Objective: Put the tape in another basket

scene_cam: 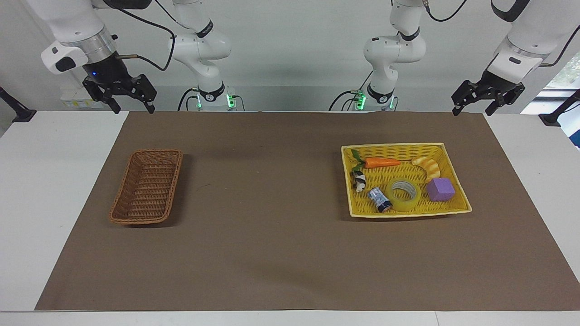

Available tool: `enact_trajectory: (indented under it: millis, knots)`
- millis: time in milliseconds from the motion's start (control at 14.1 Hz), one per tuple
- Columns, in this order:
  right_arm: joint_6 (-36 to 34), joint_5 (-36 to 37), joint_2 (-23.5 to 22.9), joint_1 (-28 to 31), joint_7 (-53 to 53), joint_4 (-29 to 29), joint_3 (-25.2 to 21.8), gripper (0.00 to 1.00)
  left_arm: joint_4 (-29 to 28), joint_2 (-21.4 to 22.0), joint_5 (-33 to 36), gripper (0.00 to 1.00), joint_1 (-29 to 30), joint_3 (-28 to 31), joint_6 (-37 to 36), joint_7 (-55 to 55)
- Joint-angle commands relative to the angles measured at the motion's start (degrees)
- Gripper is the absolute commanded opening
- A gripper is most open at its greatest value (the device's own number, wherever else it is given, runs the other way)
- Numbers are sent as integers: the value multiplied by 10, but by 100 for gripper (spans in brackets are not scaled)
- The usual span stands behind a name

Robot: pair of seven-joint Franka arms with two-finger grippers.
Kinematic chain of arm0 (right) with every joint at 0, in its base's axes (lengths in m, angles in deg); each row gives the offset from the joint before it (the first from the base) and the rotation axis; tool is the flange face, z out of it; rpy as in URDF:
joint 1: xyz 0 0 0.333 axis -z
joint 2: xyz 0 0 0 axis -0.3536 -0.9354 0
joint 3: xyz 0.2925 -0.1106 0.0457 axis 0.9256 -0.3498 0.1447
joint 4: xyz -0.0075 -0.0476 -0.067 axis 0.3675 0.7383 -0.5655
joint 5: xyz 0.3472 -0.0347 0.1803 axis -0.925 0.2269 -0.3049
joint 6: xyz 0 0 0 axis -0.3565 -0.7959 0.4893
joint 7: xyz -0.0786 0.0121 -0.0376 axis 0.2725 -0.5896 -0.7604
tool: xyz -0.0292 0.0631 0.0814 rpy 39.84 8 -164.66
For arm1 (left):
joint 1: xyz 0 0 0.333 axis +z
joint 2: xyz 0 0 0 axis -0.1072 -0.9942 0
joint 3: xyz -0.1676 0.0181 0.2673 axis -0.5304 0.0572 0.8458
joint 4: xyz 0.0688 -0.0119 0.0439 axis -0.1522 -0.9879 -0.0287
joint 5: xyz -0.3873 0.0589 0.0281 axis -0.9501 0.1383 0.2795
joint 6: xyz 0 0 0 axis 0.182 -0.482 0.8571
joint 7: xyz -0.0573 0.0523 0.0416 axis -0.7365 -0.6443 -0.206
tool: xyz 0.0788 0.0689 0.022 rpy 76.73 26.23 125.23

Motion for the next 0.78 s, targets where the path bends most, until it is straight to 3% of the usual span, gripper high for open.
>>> enact_trajectory:
  millis: [0,356,498,711]
  knots:
    - [-1,3,-3,4,15,-7,2,100,-27,19,-6,100,5,-2,17,-2]
    - [-1,3,-3,4,15,-7,2,100,-20,6,-3,100,5,-2,37,-1]
    - [-1,2,-3,4,15,-7,2,100,-25,-18,-3,100,4,-3,47,-1]
    - [-1,3,-3,4,15,-7,2,100,-78,-25,-3,100,1,-3,107,0]
